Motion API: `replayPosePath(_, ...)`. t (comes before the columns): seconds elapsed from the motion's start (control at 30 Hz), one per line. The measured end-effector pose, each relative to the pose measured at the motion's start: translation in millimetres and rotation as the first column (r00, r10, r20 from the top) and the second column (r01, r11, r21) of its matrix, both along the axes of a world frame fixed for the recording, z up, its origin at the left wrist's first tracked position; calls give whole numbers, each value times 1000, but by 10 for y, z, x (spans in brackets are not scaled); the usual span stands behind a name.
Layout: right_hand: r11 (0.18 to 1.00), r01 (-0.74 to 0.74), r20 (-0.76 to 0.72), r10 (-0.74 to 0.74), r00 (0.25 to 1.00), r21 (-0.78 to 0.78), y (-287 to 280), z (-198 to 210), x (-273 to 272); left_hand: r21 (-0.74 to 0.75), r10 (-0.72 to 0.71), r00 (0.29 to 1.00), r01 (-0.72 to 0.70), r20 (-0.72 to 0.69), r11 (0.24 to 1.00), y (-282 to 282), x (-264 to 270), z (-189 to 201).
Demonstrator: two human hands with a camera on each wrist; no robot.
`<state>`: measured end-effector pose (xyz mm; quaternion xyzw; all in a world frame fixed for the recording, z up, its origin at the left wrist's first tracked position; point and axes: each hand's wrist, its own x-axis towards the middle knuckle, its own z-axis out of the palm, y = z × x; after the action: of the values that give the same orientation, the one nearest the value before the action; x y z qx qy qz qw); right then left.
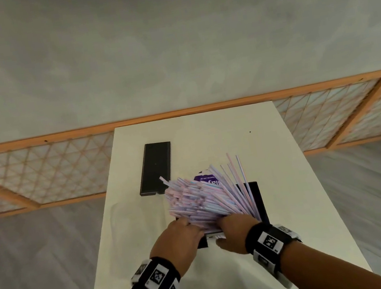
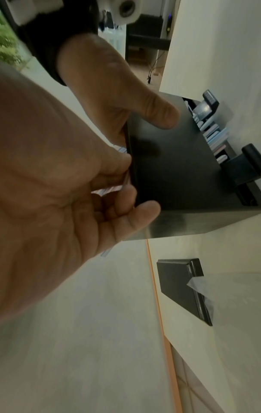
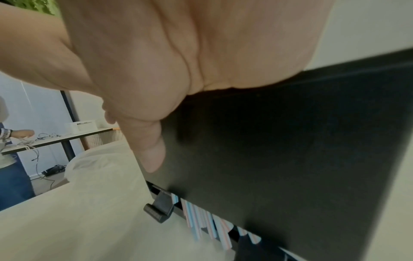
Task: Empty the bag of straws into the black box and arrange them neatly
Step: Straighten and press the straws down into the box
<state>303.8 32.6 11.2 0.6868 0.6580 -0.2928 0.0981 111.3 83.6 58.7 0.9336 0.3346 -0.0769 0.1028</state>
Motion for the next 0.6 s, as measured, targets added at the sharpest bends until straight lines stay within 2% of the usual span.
replayPosePath(0.03,1000,-8,1,8,1000,-4,-1,-1,5,13,-22,1000,22,-2,1000,-25,7,5)
replayPosePath(0.1,1000,-18,7,18,1000,-12,5,12,7,-37,65,998,-65,1,997,-48,-5,-24)
replayPosePath(0.23,1000,-21,23,21,1000,2,45,46,3,41,80,997,-80,-1,996,-25,27,-23)
replayPosePath(0.3,998,-22,17,21,1000,53,56,66,0,113,16,1000,-17,11,993,-15,85,-59)
replayPosePath(0.4,989,-37,-8,38,999,140,34,74,17,68,-41,999,40,26,997,-1,126,-108)
replayPosePath(0.6,944,-76,-78,106,991,321,-42,95,58,41,26,999,-27,35,999,-37,84,-212)
